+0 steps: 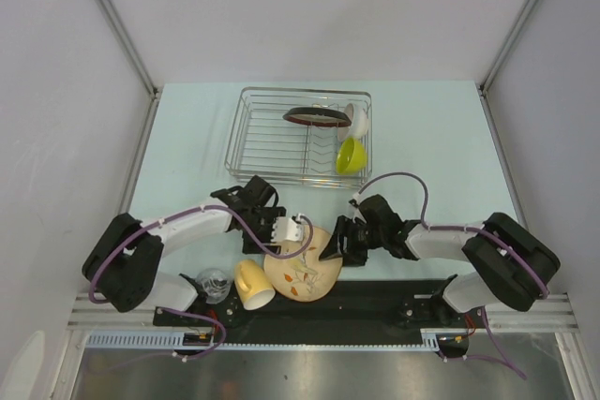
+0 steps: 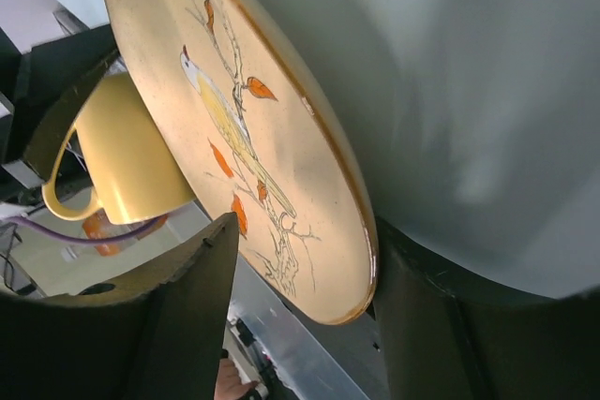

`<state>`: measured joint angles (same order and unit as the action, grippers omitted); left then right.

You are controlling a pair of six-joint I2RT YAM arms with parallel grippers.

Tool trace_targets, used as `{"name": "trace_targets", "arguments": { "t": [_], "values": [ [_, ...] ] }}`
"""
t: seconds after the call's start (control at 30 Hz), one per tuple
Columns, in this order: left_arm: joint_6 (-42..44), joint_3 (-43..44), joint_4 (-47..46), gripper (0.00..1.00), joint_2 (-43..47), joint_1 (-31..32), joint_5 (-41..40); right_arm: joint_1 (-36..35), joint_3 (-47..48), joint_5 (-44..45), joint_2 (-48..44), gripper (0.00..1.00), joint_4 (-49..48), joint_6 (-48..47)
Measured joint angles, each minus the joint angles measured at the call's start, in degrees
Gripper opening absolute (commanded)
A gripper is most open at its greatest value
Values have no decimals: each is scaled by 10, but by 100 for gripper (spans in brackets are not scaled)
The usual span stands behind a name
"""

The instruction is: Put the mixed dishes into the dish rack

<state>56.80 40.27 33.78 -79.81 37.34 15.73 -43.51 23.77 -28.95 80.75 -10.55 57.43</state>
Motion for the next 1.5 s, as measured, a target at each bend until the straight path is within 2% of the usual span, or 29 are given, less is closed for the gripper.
{"name": "trace_targets", "arguments": {
  "t": [0.17,0.37,0.6,0.7,0.97,1.07,1.1,1.27,1.5],
  "values": [
    [-4,7,9,76,-7,9,-13,2,8,9,15,57,-9,9],
    [-14,24,24,76,-25,28,-23,7,8,76,0,56,-24,7],
    [-35,50,68,76,-53,61,-44,13,1,112,30,53,-110,11],
    [-48,54,79,76,-60,77,-48,16,1,112,56,48,-154,15],
    [-73,59,85,76,-64,81,-56,32,0,66,116,27,-224,25],
    [-74,60,89,76,-64,82,-56,36,0,51,129,4,-239,23],
    [-73,61,94,76,-64,82,-57,38,0,44,131,0,-245,19],
    [-73,65,106,76,-64,84,-61,38,1,35,127,0,-246,-12],
    [-98,97,86,77,-46,72,-40,33,3,55,35,0,-121,-63]
  ]
}}
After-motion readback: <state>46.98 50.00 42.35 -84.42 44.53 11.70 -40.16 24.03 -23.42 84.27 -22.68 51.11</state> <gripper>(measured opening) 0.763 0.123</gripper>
